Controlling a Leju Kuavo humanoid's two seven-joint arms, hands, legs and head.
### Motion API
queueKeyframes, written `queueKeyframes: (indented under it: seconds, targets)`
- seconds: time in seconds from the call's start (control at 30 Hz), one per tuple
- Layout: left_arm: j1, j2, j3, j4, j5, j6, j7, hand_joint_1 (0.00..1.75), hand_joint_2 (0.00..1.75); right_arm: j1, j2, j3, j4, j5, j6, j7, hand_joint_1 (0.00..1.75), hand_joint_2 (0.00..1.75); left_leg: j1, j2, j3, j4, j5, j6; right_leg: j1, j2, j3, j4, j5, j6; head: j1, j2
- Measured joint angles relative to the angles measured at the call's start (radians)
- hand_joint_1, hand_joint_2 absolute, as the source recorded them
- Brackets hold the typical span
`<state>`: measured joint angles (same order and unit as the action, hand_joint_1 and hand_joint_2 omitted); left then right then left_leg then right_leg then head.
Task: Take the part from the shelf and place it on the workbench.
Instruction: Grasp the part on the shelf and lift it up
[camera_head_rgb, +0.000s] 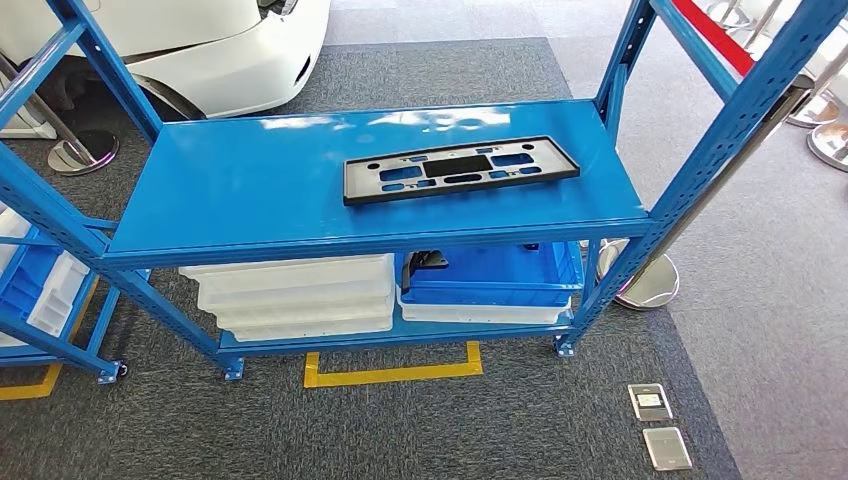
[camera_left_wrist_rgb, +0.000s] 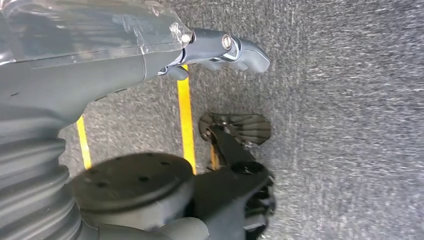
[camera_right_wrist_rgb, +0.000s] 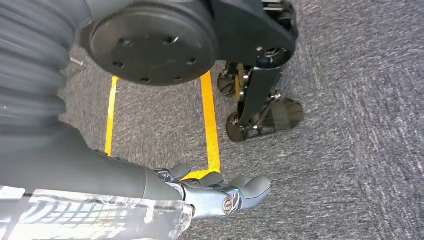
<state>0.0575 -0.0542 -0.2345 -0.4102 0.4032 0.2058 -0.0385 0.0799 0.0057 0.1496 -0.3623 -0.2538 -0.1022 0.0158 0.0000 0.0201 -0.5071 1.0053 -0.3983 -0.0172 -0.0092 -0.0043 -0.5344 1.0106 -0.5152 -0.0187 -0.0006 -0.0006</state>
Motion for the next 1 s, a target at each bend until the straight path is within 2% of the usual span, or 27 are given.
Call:
queueKeyframes:
  seconds: [0.03,0.13,0.17,0.27,0.6,0.9,1.0]
  targets:
    - [-0.005,-0.003,-0.017,0.001,0.023,0.012,-0.003,0.0,1.75,-0.004,0.0,0.011,0.0,-0.014,-0.005,0.001,0.0,1.75,0.0,0.0,0.0,0.0,0.0,0.0,0.0,0.0,0.0,0.0,0.0,0.0,0.0,0.0]
    - [-0.02,-0.012,-0.068,0.004,0.095,0.048,-0.013,0.0,1.75,-0.015,0.0,0.044,0.002,-0.058,-0.021,0.003,0.0,0.44,0.0,0.0,0.0,0.0,0.0,0.0,0.0,0.0,0.0,0.0,0.0,0.0,0.0,0.0]
    - [-0.026,-0.015,-0.085,0.006,0.12,0.061,-0.017,0.0,1.31,-0.019,0.0,0.056,0.002,-0.073,-0.026,0.004,0.0,0.0,0.0,0.0,0.0,0.0,0.0,0.0,0.0,0.0,0.0,0.0,0.0,0.0,0.0,0.0]
    - [-0.042,-0.024,-0.139,0.01,0.194,0.098,-0.028,0.0,0.0,-0.032,0.0,0.096,0.007,-0.118,-0.041,0.006,0.0,0.0,0.0,0.0,0.0,0.0,0.0,0.0,0.0,0.0,0.0,0.0,0.0,0.0,0.0,0.0]
    - [-0.093,-0.046,-0.315,0.024,0.432,0.214,-0.075,0.0,0.0,-0.072,-0.003,0.235,0.024,-0.246,-0.114,-0.02,0.0,0.0,0.0,0.0,0.0,0.001,0.0,0.0,0.0,0.0,0.0,0.0,0.0,0.0,0.0,0.0]
    - [-0.136,-0.057,-0.47,0.035,0.591,0.295,-0.112,0.0,0.0,-0.131,-0.008,0.378,0.026,-0.285,-0.275,-0.111,0.0,0.0,0.0,0.0,0.0,0.001,0.0,0.0,0.0,0.0,0.0,0.0,0.001,0.0,0.0,0.0]
    - [-0.15,-0.061,-0.519,0.038,0.63,0.316,-0.122,0.0,0.0,-0.174,-0.036,0.411,0.02,-0.287,-0.322,-0.132,0.0,0.0,0.0,0.0,0.0,0.001,0.001,0.001,0.0,0.0,0.0,0.0,0.002,0.001,-0.001,0.0]
